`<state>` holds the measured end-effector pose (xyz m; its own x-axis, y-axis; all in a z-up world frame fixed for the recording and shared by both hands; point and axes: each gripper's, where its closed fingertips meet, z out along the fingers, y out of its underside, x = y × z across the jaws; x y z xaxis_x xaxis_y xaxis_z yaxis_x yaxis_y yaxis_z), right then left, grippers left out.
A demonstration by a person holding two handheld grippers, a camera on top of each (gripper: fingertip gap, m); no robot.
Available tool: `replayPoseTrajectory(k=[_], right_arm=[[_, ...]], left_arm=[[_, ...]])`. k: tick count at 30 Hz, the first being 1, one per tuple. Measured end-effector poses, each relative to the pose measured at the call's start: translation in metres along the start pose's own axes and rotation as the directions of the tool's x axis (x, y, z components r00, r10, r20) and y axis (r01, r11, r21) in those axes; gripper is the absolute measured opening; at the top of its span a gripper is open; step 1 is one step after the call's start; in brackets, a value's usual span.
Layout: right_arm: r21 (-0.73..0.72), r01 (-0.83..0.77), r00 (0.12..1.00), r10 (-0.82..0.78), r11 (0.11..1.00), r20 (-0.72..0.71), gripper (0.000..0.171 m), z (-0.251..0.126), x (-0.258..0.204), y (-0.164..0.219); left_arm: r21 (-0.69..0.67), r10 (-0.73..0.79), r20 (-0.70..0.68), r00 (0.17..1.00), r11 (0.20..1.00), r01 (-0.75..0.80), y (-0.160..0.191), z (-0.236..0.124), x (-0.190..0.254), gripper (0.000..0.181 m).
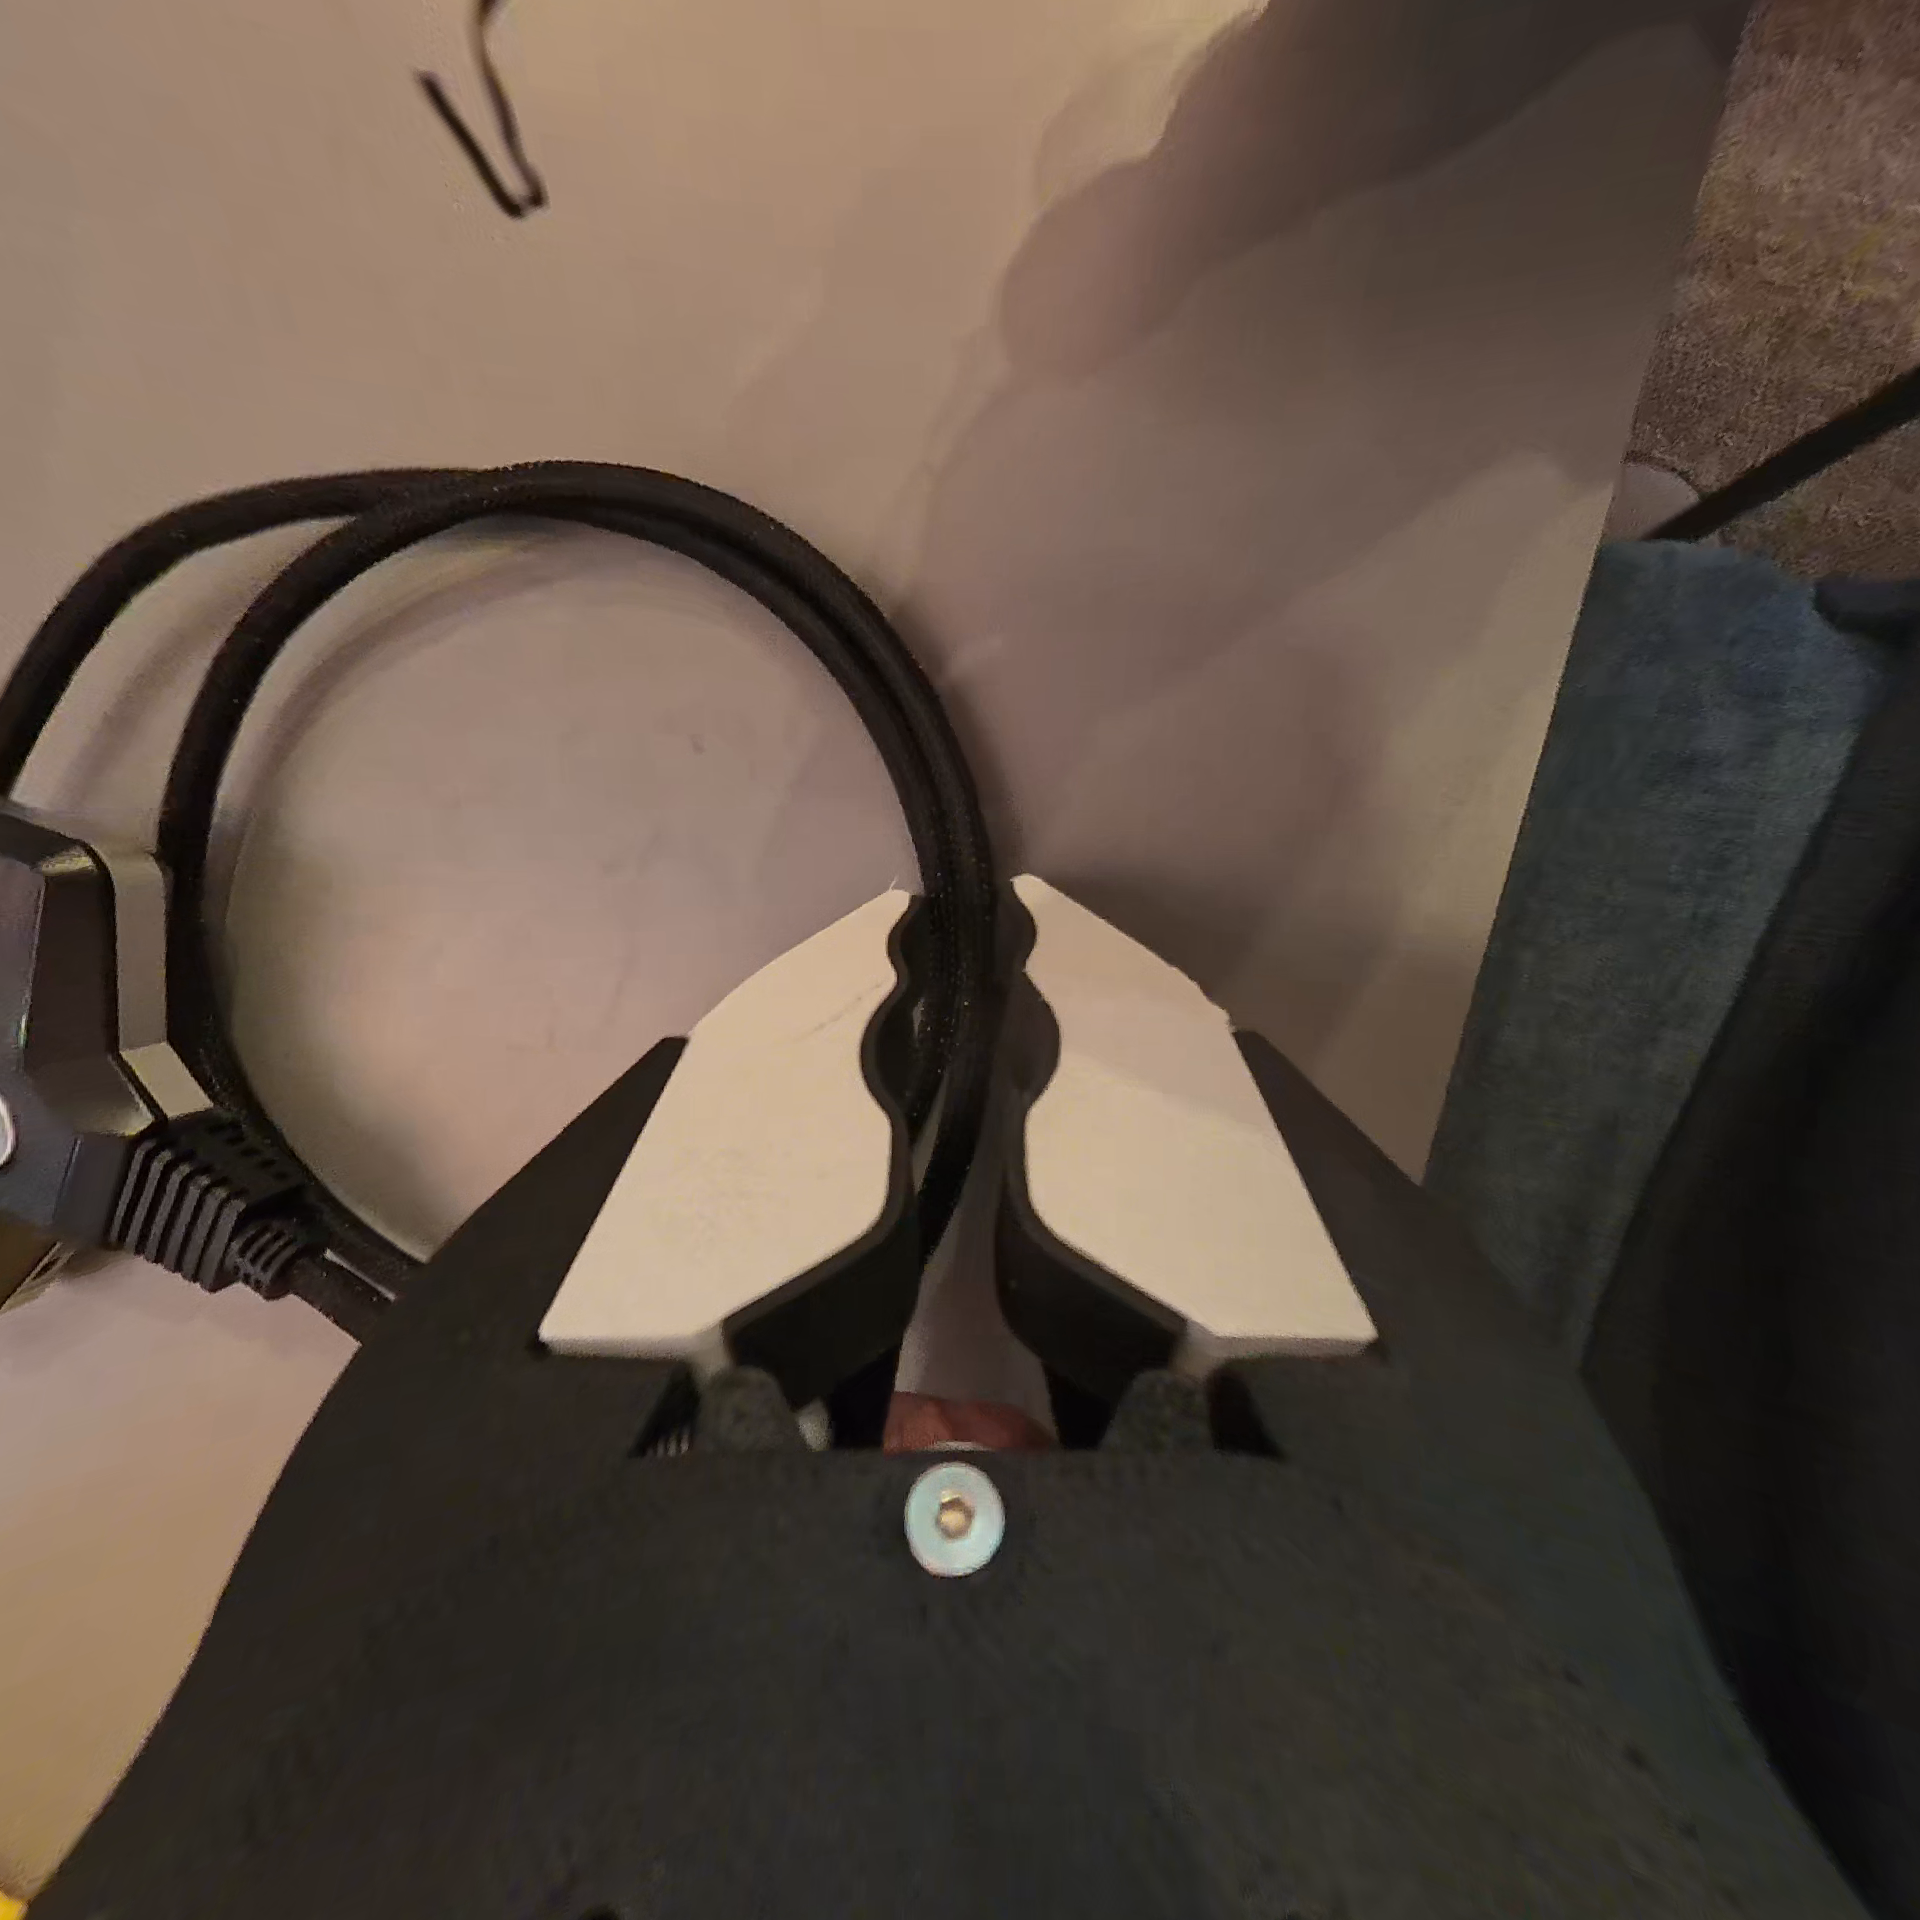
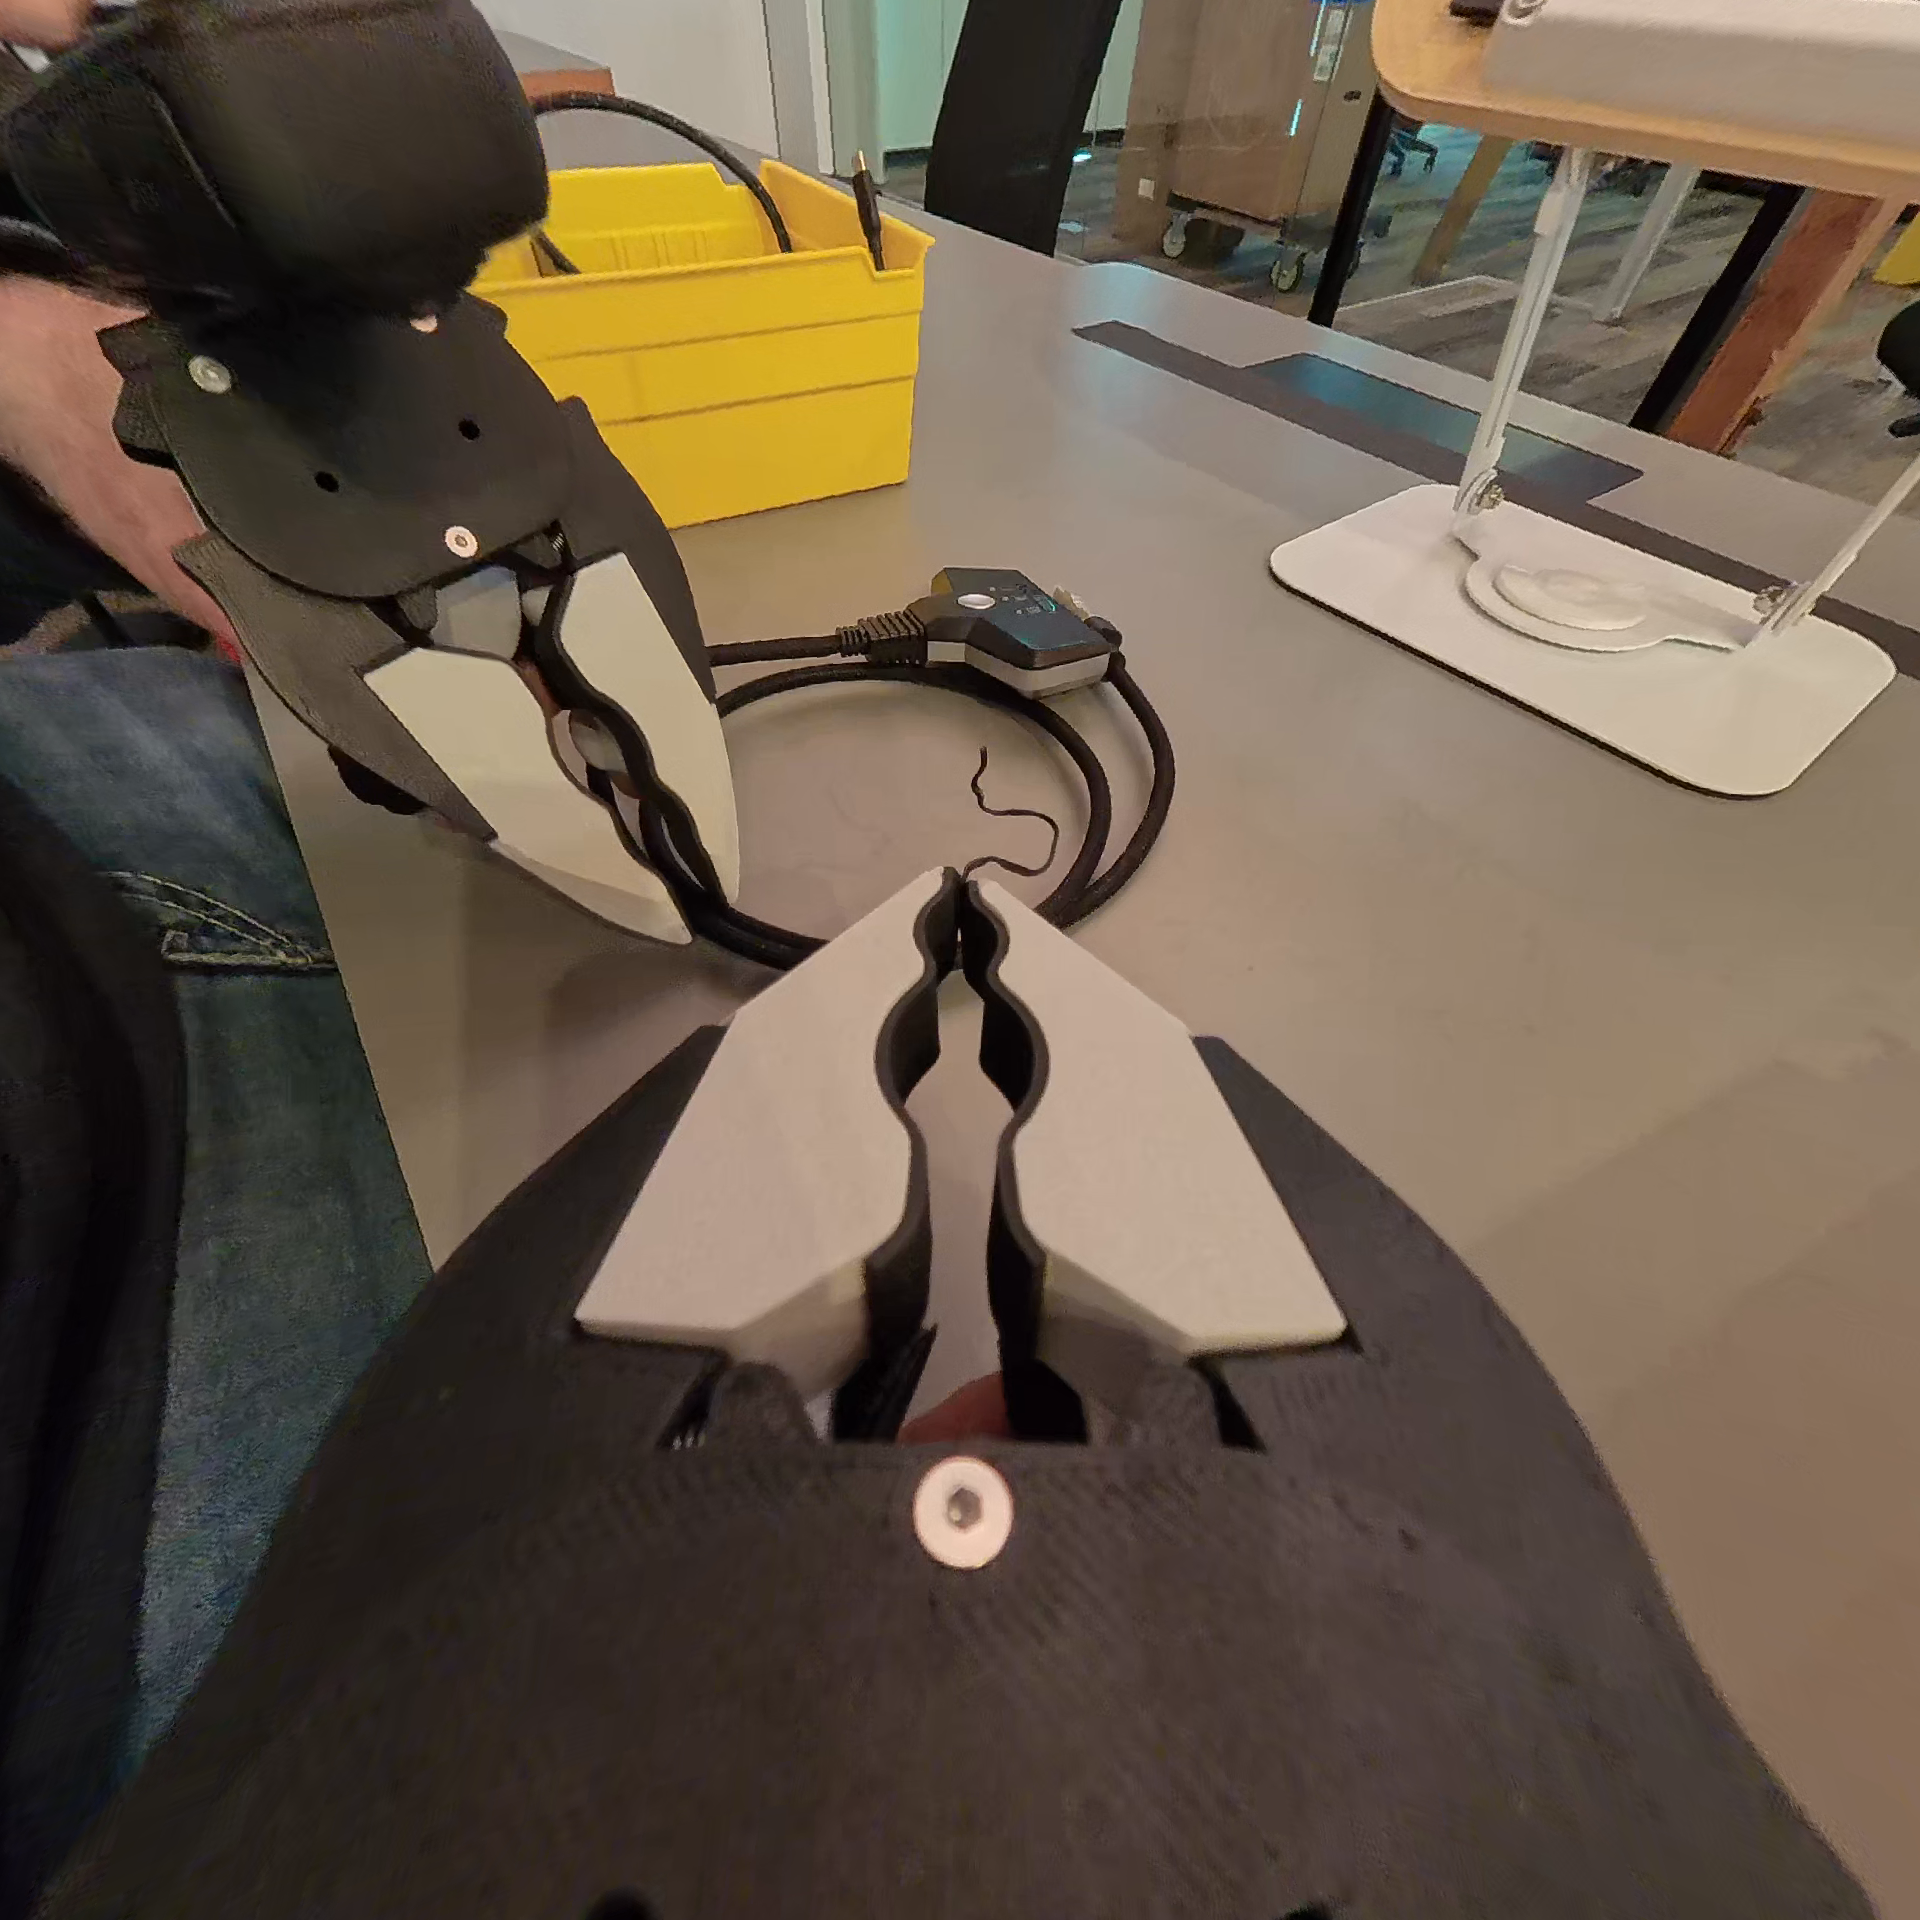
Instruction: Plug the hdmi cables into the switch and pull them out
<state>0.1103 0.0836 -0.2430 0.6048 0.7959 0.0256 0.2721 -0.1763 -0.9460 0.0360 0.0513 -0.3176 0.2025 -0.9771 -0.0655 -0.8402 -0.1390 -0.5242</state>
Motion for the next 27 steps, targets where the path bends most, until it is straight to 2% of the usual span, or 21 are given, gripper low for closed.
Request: replayPoseTrajectory(k=[4, 7, 13, 17, 22, 27], right_arm=[[0.034, -0.076, 0.997, 0.076, 0.997, 0.002, 0.000, -0.004, 0.003, 0.000], [0.062, -0.160, 0.987, 0.159, 0.985, 0.020, 0.000, -0.005, 0.007, -0.001], [0.107, -0.409, 0.898, 0.379, 0.906, 0.224, 0.000, 0.006, -0.009, -0.012], [0.133, -0.506, 0.829, 0.438, 0.852, 0.349, 0.000, 0.015, -0.023, -0.027], [0.210, -0.622, 0.721, 0.447, 0.754, 0.530, 0.000, 0.005, -0.031, -0.052], [0.195, -0.641, 0.676, 0.425, 0.743, 0.602, 0.000, 0.003, -0.040, -0.053]], left_arm=[[0.139, -0.071, -0.018, 0.997, 0.988, 0.073, -0.018, -0.020, -0.007, 0.011], [0.284, -0.119, -0.057, 0.991, 0.950, 0.130, -0.037, -0.042, -0.014, 0.011], [0.470, -0.124, -0.101, 0.987, 0.868, 0.158, -0.061, -0.068, -0.016, 0.011], [0.511, -0.098, -0.089, 0.991, 0.850, 0.130, -0.065, -0.072, -0.013, 0.011], [0.549, -0.087, -0.100, 0.991, 0.826, 0.128, -0.067, -0.076, -0.011, 0.011], [0.570, -0.071, -0.090, 0.993, 0.814, 0.109, -0.070, -0.078, -0.011, 0.013]])
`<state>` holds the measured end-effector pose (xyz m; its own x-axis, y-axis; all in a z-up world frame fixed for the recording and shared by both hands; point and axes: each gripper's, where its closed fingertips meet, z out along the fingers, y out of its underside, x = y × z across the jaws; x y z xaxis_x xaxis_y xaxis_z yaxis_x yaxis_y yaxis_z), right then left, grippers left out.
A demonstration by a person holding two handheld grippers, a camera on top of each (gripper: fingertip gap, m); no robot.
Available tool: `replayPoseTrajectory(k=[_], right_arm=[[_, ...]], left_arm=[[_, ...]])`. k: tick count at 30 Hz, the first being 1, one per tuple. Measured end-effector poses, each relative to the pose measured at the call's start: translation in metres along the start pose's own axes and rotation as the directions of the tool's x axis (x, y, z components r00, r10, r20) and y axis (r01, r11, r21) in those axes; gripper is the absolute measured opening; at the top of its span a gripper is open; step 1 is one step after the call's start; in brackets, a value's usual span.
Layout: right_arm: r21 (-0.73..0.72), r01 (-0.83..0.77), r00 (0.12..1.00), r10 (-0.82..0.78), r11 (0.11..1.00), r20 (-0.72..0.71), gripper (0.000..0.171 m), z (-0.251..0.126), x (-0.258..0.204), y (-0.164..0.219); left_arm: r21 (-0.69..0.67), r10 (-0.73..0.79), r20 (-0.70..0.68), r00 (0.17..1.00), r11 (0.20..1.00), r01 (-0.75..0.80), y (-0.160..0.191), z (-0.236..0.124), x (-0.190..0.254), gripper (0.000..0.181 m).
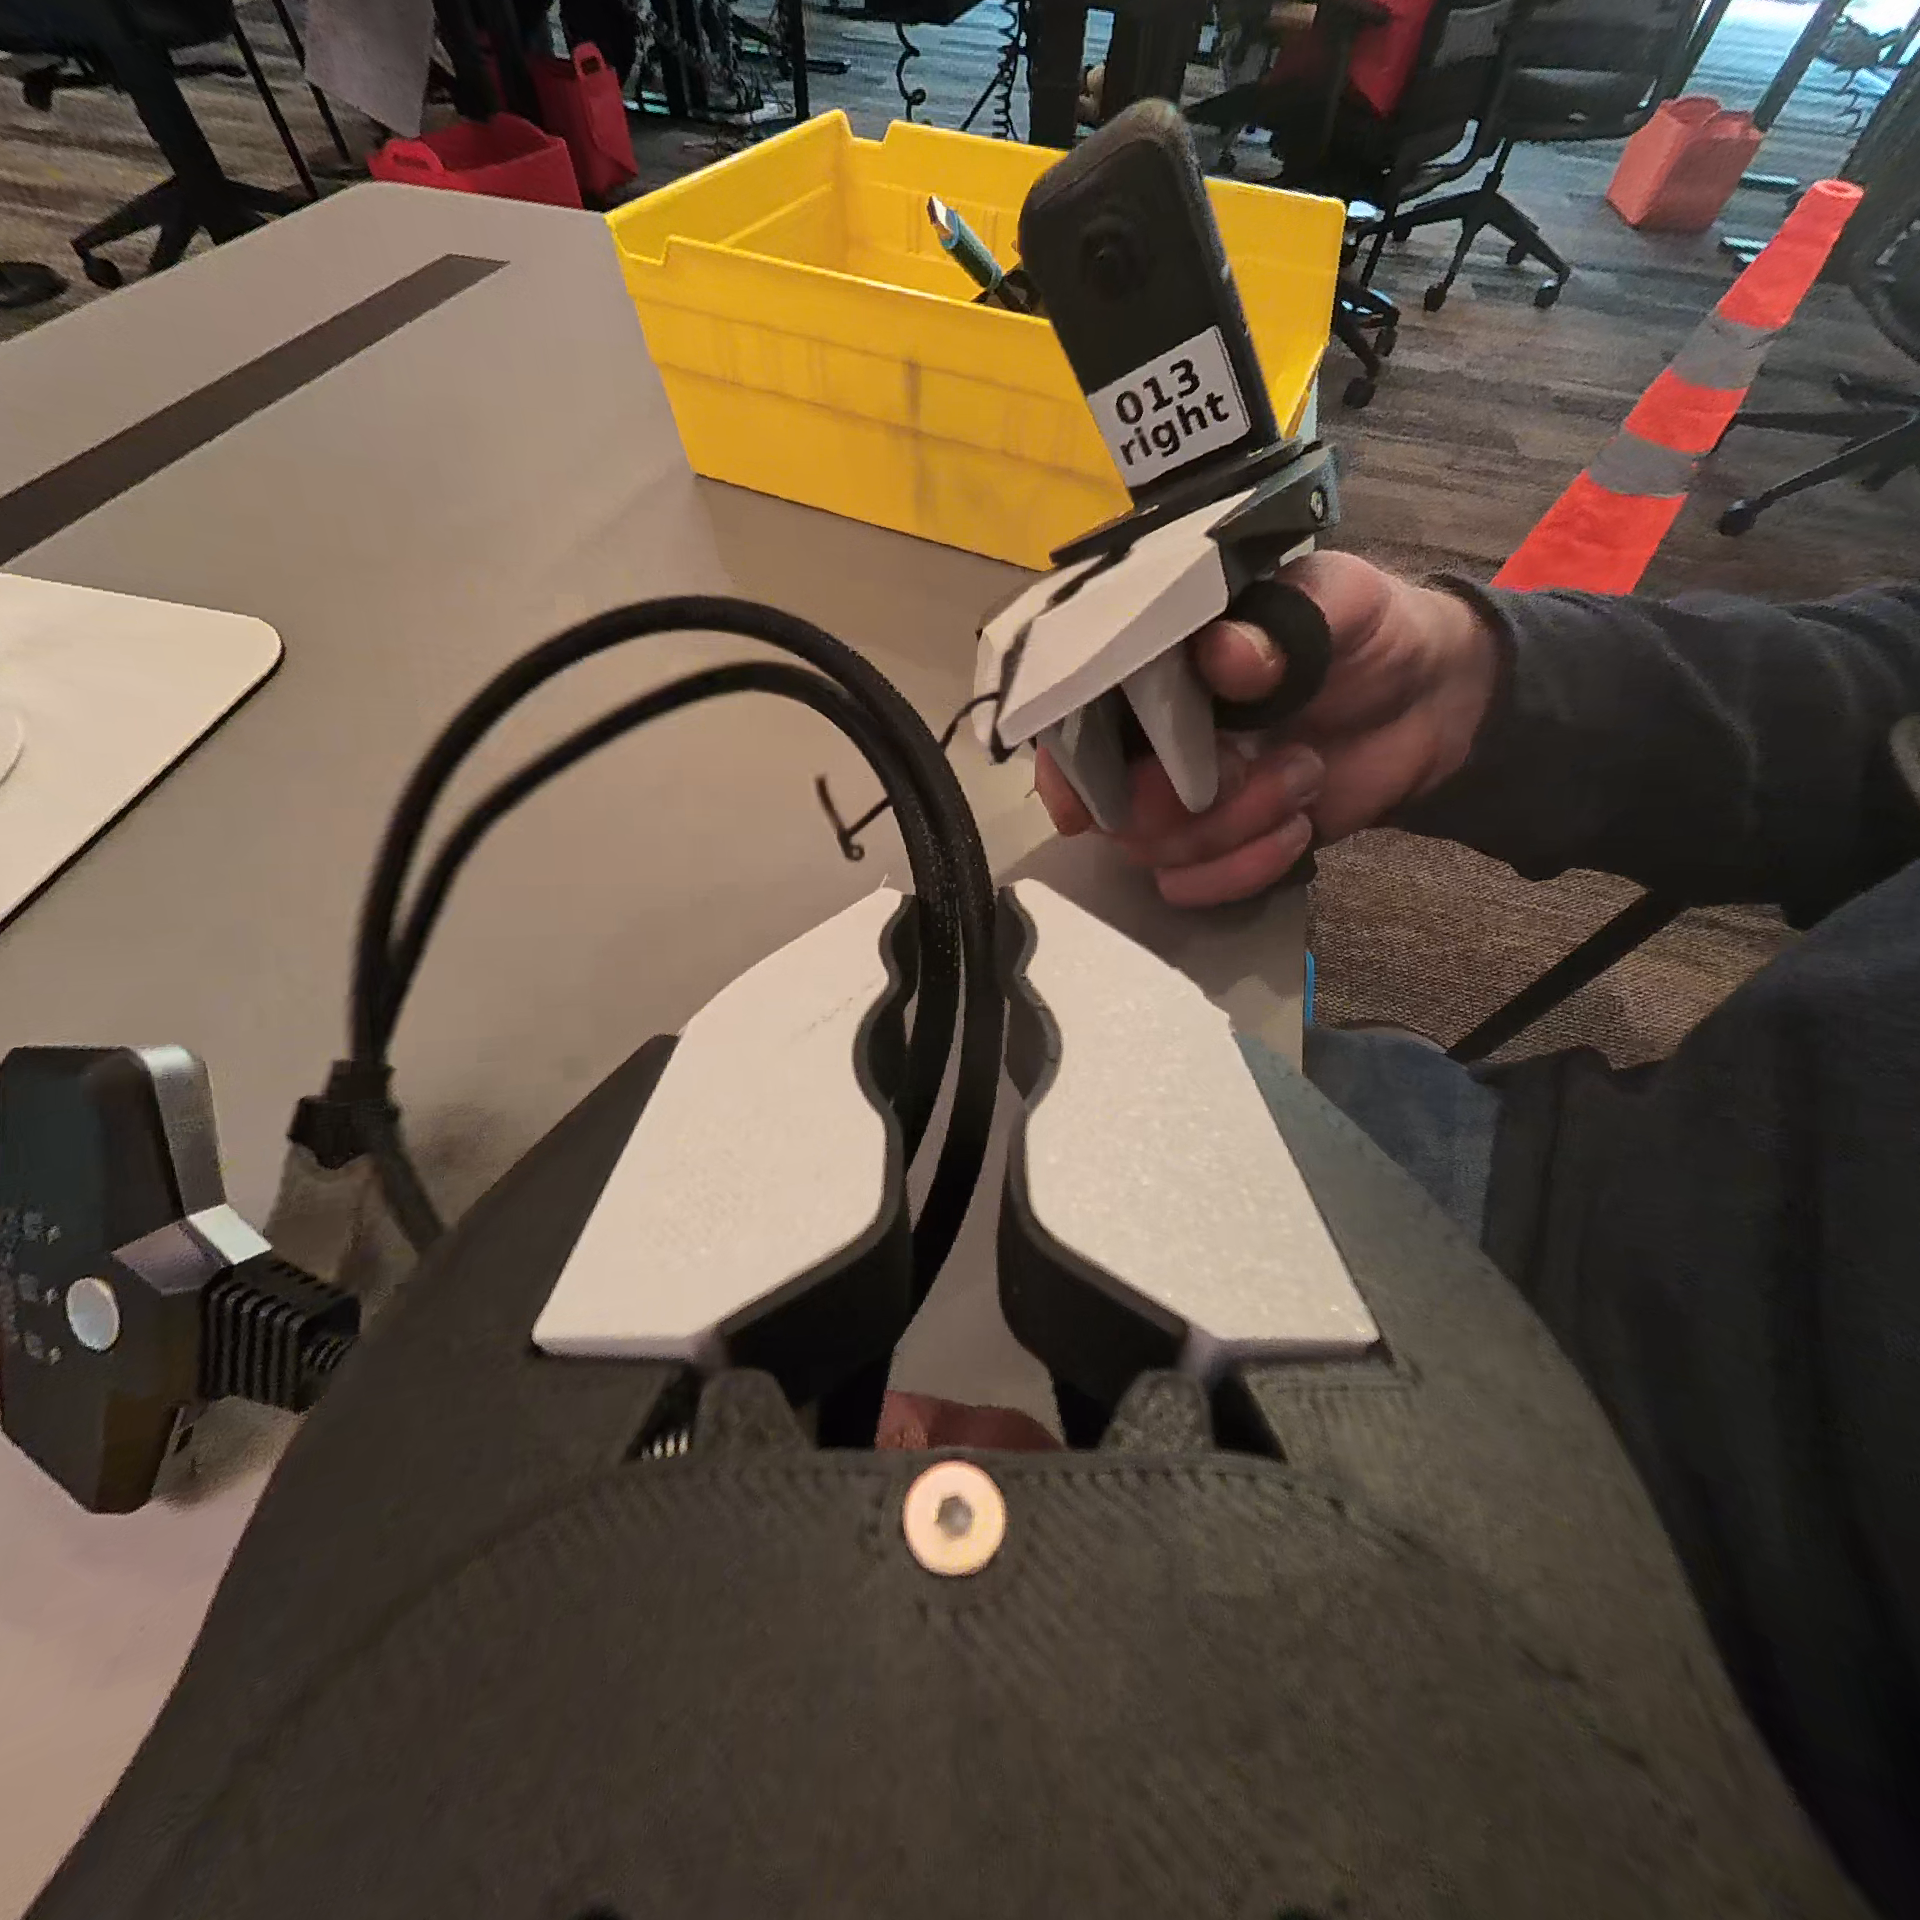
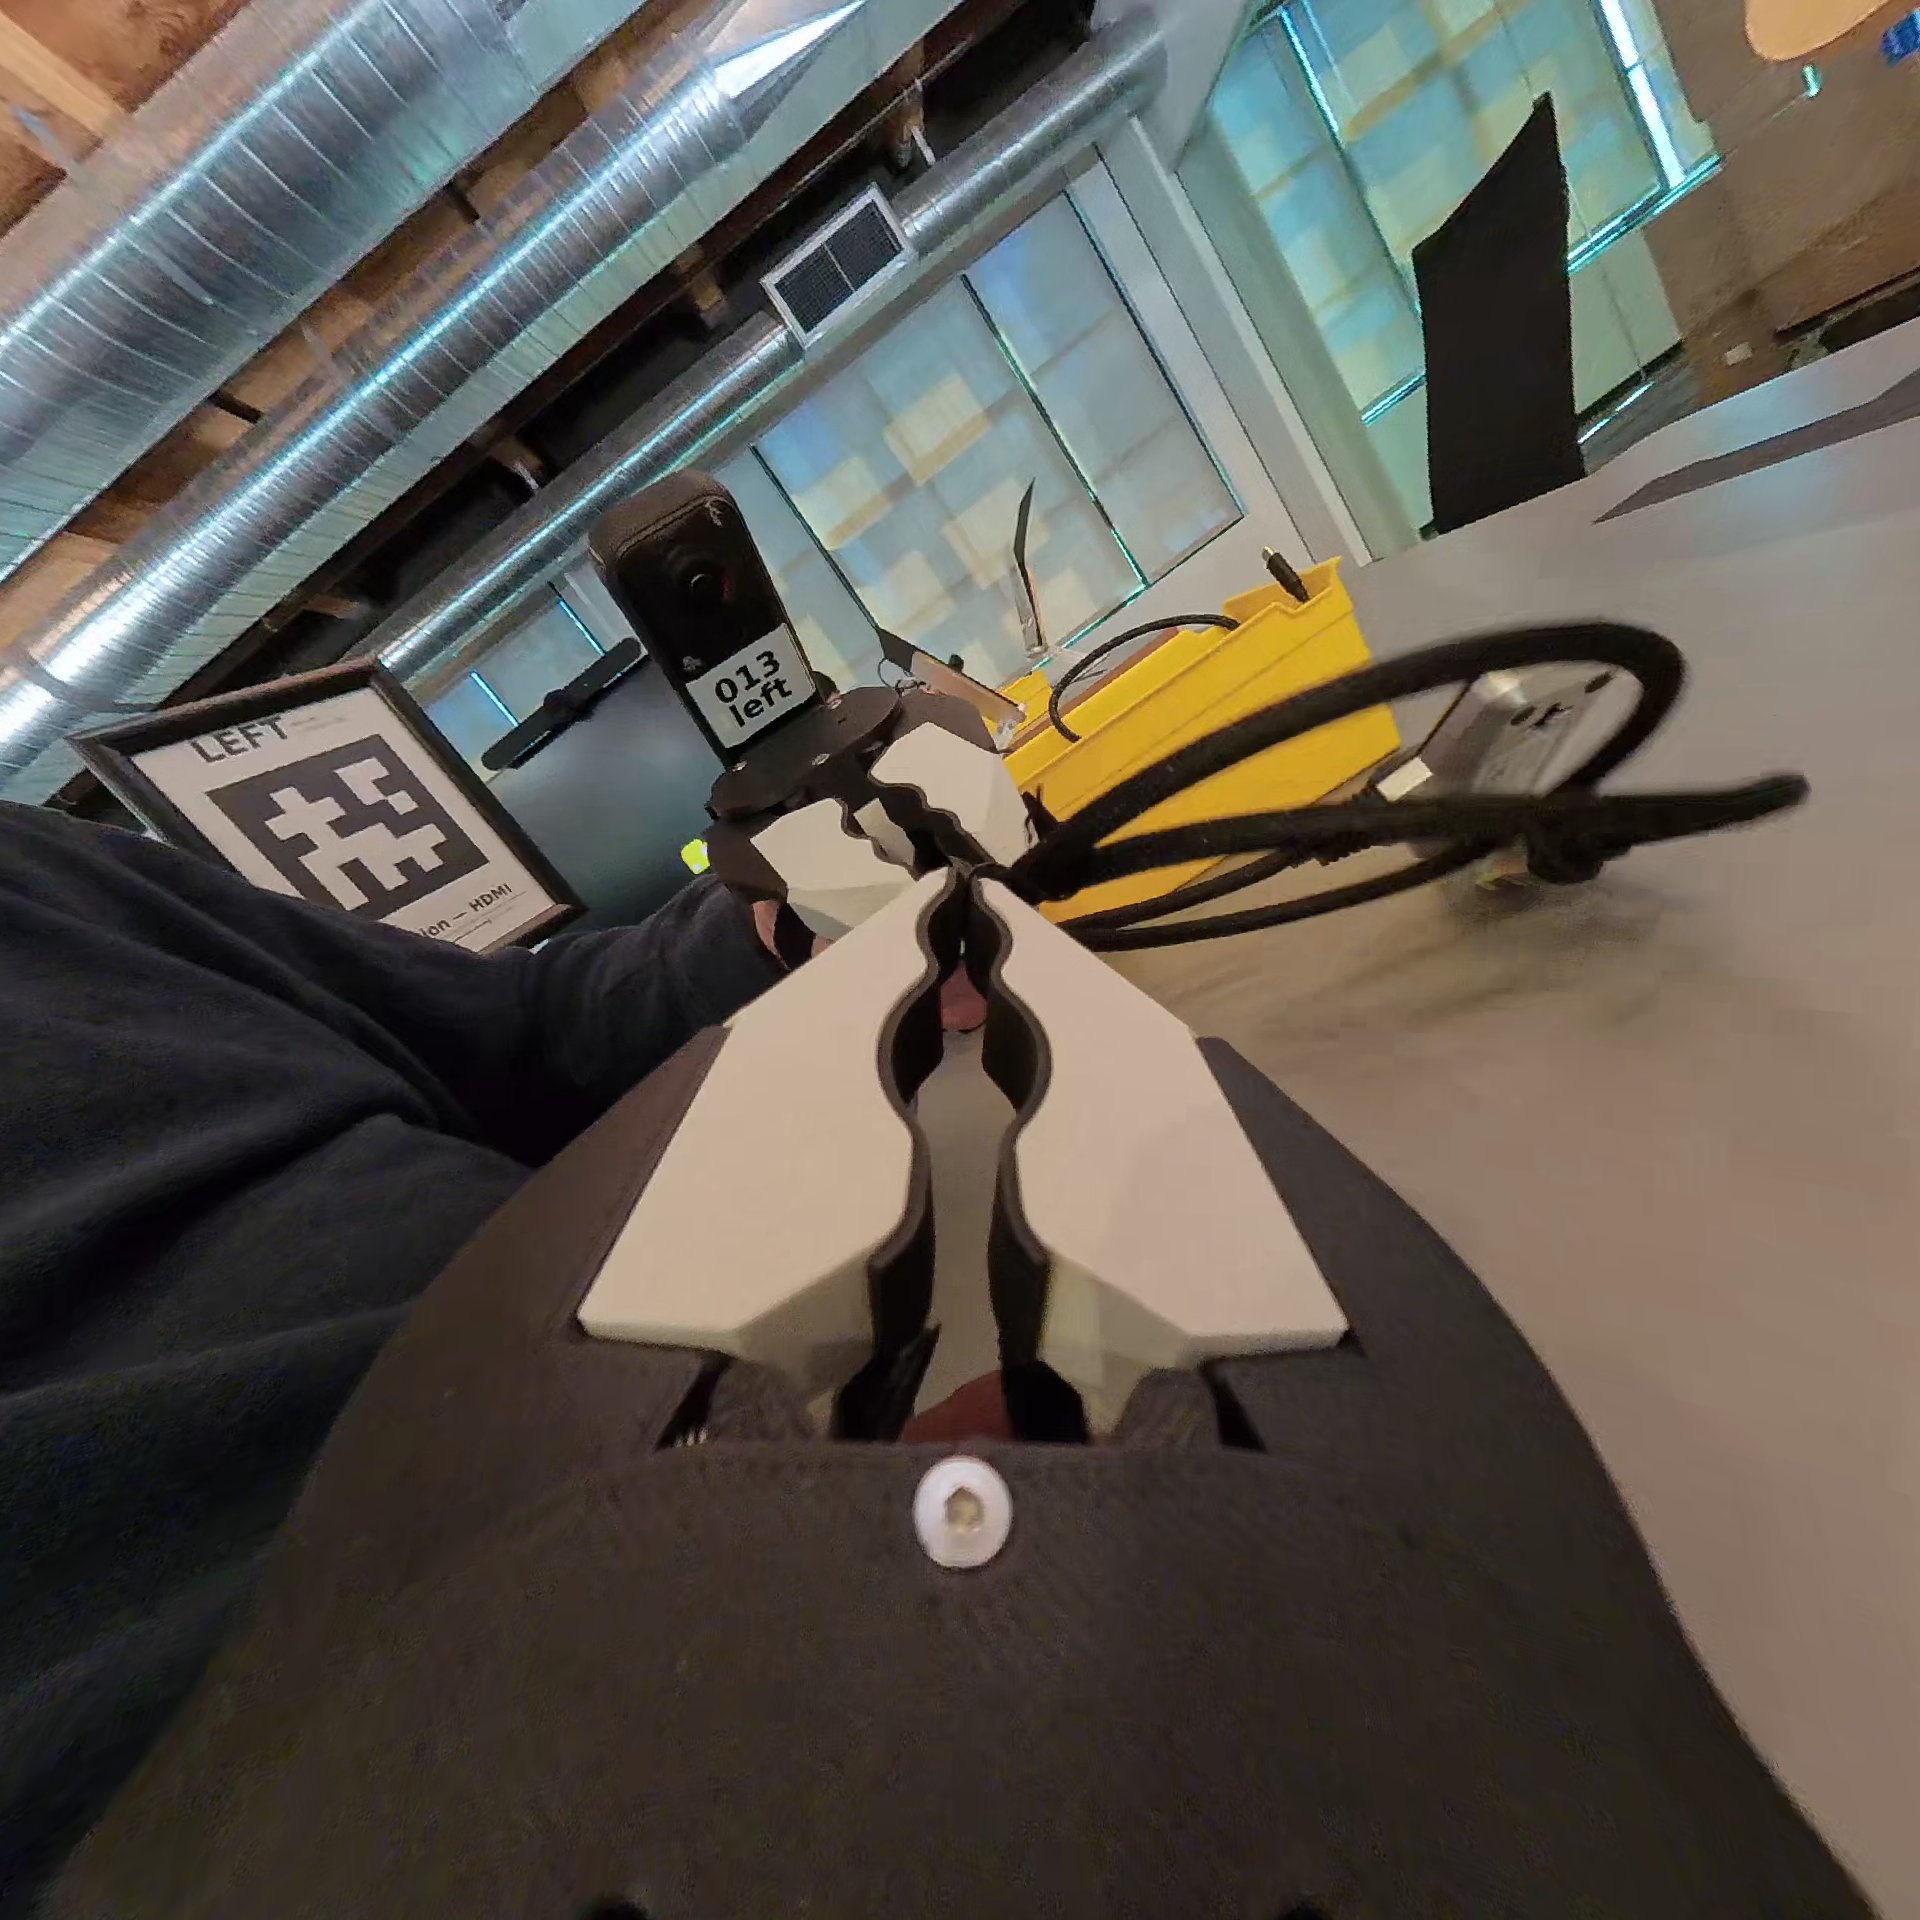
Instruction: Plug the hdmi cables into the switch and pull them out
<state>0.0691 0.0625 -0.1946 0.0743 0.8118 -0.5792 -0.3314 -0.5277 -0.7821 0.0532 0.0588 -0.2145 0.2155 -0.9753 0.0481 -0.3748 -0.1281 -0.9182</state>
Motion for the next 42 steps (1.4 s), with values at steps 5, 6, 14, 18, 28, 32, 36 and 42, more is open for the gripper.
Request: replayPoseTrajectory(k=[5, 6, 14, 18, 28, 32, 36, 42], right_arm=[[-0.018, 0.005, 1.000, -0.005, 1.000, 0.006, 0.000, 0.003, -0.001, 0.003], [-0.020, 0.006, 1.000, -0.006, 1.000, 0.005, 0.000, 0.003, -0.001, 0.004], [-0.052, 0.018, 0.999, -0.020, 0.998, -0.036, 0.000, 0.002, 0.002, 0.009], [-0.058, 0.038, 0.998, -0.040, 0.998, -0.046, 0.000, 0.003, 0.002, 0.011], [-0.093, 0.050, 0.997, -0.056, 0.994, -0.061, 0.000, 0.005, 0.003, 0.017], [-0.110, 0.052, 0.995, -0.060, 0.993, -0.074, 0.000, 0.007, 0.004, 0.019], [-0.124, 0.051, 0.994, -0.063, 0.991, -0.090, 0.000, 0.006, 0.005, 0.021], [-0.179, 0.054, 0.984, -0.083, 0.982, -0.157, 0.000, -0.001, 0.010, 0.029]], left_arm=[[0.004, 0.011, 0.009, 1.000, 1.000, -0.011, 0.001, 0.002, 0.000, 0.015], [0.008, 0.007, 0.009, 1.000, 1.000, -0.007, 0.001, 0.003, 0.000, 0.015], [-0.051, 0.034, 0.045, 0.998, 0.998, -0.032, 0.007, 0.002, -0.004, 0.023], [-0.081, 0.045, 0.038, 0.998, 0.996, -0.042, 0.007, 0.001, -0.003, 0.026], [-0.277, -0.004, 0.017, 1.000, 0.961, 0.009, 0.012, -0.007, -0.022, 0.032], [-0.348, -0.055, -0.033, 0.998, 0.937, 0.040, 0.011, 0.000, -0.024, 0.026], [-0.375, 0.024, -0.071, 0.997, 0.926, -0.049, -0.001, 0.004, -0.020, 0.028], [-0.404, 0.095, -0.054, 0.994, 0.908, -0.109, -0.006, 0.006, -0.023, 0.027]])
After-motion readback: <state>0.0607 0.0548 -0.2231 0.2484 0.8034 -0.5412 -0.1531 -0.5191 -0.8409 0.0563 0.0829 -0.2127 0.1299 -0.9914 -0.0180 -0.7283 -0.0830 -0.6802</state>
